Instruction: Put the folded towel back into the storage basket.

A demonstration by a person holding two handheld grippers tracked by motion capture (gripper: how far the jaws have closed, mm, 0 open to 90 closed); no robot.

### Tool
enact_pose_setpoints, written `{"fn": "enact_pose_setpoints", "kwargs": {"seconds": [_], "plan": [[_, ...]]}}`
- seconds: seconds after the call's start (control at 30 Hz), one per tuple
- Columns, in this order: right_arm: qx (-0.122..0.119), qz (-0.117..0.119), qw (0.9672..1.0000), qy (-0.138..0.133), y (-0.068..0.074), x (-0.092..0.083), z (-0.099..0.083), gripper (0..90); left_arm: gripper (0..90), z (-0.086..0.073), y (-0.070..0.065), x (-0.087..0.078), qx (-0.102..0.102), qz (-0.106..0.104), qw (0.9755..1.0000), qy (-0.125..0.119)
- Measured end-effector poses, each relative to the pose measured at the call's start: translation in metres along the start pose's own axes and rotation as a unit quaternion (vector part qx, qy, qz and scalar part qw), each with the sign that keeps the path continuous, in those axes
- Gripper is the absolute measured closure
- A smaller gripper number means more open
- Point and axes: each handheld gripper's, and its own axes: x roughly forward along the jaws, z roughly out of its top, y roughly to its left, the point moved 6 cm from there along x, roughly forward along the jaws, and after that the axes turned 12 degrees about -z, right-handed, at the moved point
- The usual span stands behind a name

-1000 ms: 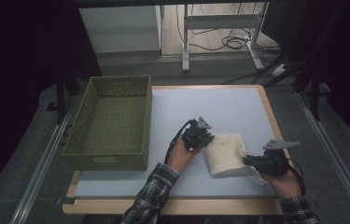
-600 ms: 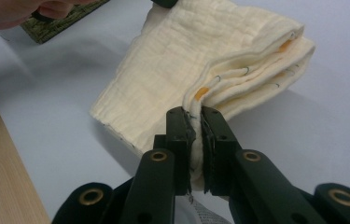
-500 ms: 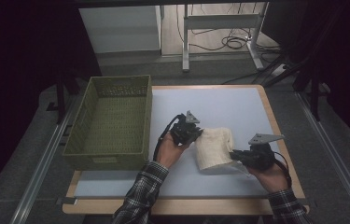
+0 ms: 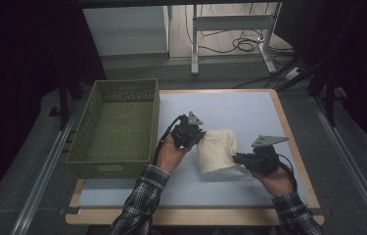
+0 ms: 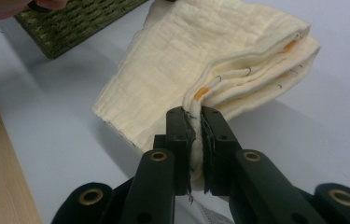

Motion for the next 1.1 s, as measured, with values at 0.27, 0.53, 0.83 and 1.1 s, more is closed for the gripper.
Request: {"fn": "enact_pose_setpoints", "kwargs": {"seconds": [0.27,0.53,0.83,1.1], "plan": [[-0.013,0.003,0.9999,-0.009,0.009,0.007,0.022,82.3,82.8,0.005,0.010,-0.026,0.005,0.021,0.9998,-0.001],[-0.025,0.005,0.9996,-0.014,0.018,0.014,0.037,82.2,82.8,0.012,0.016,-0.048,0.013,0.040,0.9991,-0.002],[-0.028,0.015,0.9993,-0.022,0.023,0.016,0.058,82.1,82.7,0.019,0.026,-0.071,0.009,0.055,0.9984,-0.009],[-0.031,0.023,0.9989,-0.026,0.031,0.021,0.078,82.0,82.7,0.023,0.036,-0.090,0.005,0.073,0.9973,-0.010]]}}
